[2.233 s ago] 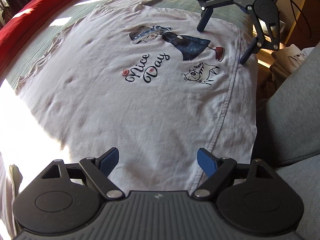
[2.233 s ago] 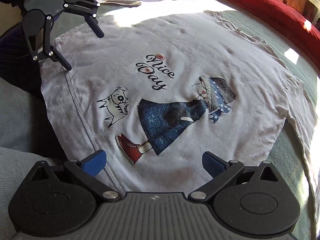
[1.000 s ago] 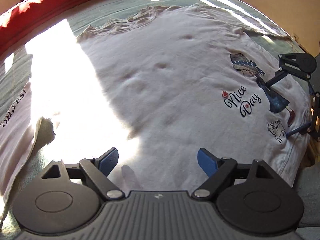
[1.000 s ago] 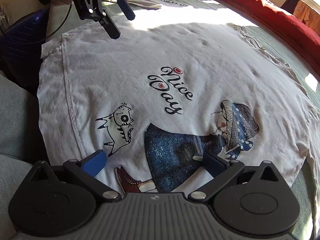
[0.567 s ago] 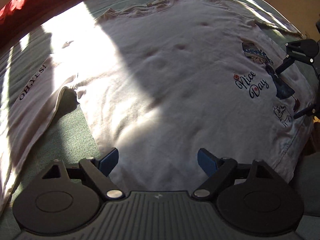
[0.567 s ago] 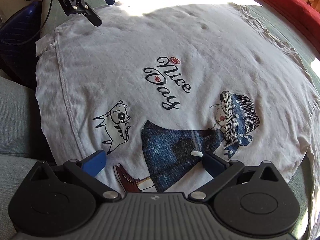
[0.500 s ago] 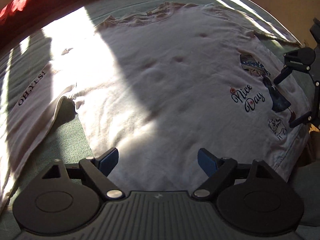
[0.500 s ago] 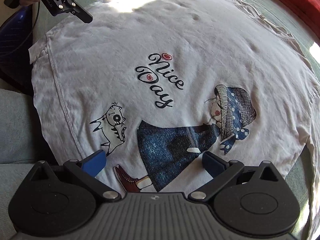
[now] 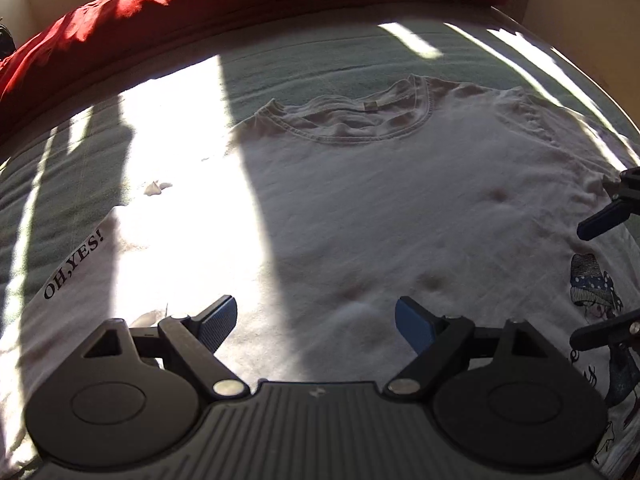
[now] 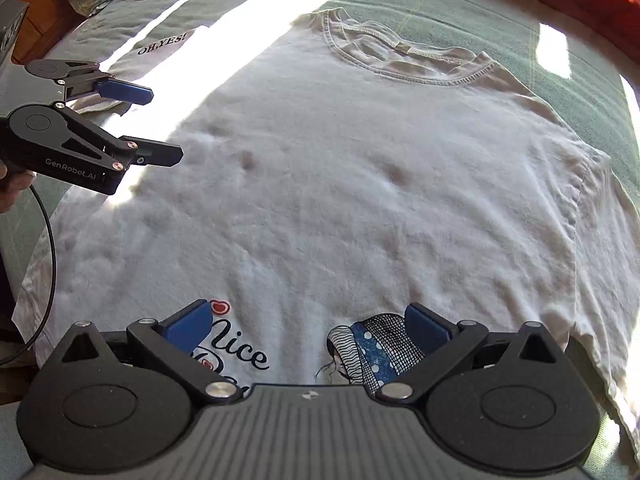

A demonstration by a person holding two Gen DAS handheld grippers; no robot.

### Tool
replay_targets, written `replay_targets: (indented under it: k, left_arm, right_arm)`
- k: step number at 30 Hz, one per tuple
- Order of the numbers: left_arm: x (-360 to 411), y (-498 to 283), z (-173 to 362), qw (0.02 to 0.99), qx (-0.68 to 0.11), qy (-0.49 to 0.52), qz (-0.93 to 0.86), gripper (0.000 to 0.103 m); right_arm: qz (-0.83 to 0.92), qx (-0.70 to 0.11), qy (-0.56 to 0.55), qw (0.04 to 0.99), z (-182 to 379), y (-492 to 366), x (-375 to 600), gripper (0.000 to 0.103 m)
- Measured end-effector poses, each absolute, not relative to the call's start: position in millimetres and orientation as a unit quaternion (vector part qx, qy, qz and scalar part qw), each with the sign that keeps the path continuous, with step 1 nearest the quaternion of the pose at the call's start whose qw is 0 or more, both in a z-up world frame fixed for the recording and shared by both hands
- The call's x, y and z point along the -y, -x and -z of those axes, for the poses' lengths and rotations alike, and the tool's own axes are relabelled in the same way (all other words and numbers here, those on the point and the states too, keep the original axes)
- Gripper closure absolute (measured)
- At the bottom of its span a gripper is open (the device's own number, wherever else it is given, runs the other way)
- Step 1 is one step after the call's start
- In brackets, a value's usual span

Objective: Fold clothes

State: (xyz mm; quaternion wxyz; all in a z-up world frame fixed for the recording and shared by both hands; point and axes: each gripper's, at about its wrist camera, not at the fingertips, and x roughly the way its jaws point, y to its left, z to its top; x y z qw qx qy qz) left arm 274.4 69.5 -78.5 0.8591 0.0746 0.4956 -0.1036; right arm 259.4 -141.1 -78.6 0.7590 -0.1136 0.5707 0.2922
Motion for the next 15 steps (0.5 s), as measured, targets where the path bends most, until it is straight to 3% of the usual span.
replay_targets:
  k: [15]
  left_arm:
    - [-89,-298,111,0.871,-0.491,-0.003,-0.004,0.016]
  right_arm:
    - [-0.244,-0.549,0.053,0.798,107,-278,129,0.0]
